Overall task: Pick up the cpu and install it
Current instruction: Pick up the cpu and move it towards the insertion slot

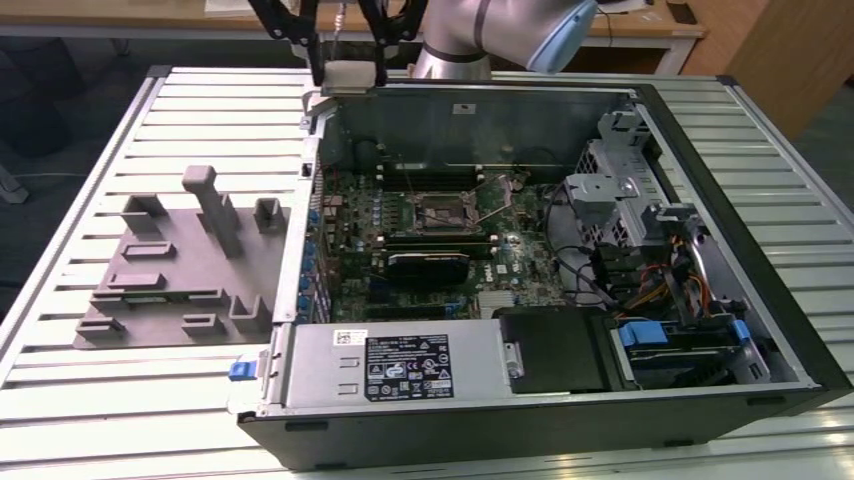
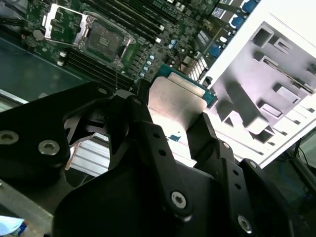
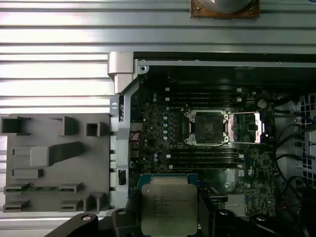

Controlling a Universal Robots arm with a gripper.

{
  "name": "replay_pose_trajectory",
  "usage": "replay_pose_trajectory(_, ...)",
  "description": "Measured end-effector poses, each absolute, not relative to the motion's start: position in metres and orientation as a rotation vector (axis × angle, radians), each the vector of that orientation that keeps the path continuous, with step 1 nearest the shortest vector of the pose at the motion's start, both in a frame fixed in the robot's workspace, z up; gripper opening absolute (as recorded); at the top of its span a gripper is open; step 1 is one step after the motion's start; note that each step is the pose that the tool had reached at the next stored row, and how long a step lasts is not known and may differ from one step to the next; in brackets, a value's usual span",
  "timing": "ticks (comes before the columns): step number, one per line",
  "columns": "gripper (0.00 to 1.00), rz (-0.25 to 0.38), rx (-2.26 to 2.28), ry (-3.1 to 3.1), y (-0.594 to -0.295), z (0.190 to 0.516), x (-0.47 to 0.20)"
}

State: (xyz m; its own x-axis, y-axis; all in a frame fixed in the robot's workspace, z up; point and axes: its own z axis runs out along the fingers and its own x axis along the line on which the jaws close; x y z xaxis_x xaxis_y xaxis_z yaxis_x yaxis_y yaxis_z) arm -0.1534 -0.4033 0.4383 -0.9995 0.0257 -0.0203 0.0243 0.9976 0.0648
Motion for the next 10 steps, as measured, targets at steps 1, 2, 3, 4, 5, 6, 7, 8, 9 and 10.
replay_pose_trajectory(1,0.55,0.101,0.039,3.119,-0.403,0.438,-0.150)
replay_pose_trajectory(2,0.55,0.101,0.039,3.119,-0.403,0.438,-0.148)
replay_pose_trajectory(3,0.55,0.101,0.039,3.119,-0.403,0.438,-0.145)
replay_pose_trajectory(4,0.55,0.101,0.039,3.119,-0.403,0.438,-0.143)
replay_pose_trajectory(5,0.55,0.101,0.039,3.119,-0.403,0.438,-0.141)
replay_pose_trajectory(6,0.55,0.101,0.039,3.119,-0.403,0.438,-0.139)
replay_pose_trajectory(7,0.55,0.101,0.039,3.119,-0.403,0.437,-0.137)
replay_pose_trajectory(8,0.55,0.101,0.039,3.119,-0.403,0.437,-0.135)
replay_pose_trajectory(9,0.55,0.101,0.039,3.119,-0.403,0.436,-0.133)
replay_pose_trajectory(10,0.55,0.101,0.039,3.119,-0.403,0.436,-0.132)
